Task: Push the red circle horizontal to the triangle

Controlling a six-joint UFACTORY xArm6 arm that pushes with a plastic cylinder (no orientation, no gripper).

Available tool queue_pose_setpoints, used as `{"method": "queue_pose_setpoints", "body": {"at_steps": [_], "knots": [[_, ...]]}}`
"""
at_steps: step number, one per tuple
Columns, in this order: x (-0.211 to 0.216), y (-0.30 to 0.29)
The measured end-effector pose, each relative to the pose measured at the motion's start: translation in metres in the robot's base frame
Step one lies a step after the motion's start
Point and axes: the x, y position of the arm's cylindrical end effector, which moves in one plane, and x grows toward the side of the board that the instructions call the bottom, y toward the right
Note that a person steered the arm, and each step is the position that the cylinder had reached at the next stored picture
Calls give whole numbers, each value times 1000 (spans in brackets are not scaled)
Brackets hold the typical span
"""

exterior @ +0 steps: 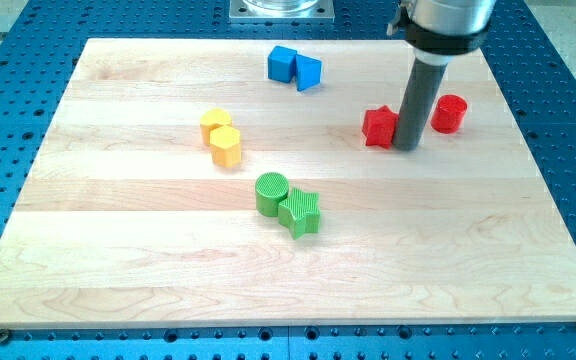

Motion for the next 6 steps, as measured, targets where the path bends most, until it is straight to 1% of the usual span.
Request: {"method": "queue_pose_setpoints", "body": {"at_steps": [1, 2, 3, 4, 5, 6], "knots": [[29, 38], [11, 72], [-54, 70], [-119, 36], [-92, 63], [-55, 64]]}}
